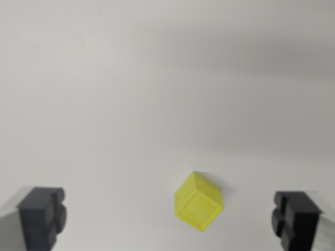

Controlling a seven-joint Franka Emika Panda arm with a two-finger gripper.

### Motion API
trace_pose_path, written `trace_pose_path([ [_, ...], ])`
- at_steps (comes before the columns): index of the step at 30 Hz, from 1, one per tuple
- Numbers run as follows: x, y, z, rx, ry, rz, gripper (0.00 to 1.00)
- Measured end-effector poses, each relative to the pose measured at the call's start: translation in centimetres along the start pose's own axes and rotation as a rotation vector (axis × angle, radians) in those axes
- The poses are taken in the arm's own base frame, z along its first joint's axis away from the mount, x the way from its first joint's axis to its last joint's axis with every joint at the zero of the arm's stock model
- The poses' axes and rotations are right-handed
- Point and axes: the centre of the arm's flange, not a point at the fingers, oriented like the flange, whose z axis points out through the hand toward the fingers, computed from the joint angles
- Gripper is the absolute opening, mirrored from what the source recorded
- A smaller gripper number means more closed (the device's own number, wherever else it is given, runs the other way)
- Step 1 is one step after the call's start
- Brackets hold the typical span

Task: Pick yellow cube

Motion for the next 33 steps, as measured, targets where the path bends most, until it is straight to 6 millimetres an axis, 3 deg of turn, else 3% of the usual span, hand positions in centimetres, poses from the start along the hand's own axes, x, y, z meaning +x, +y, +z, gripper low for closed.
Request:
trace_pose_path([
  [7,-0.1,0.2,0.2,0.000,0.000,0.008,1.00],
  [33,-1.7,3.1,4.6,0.007,0.002,0.120,1.00],
])
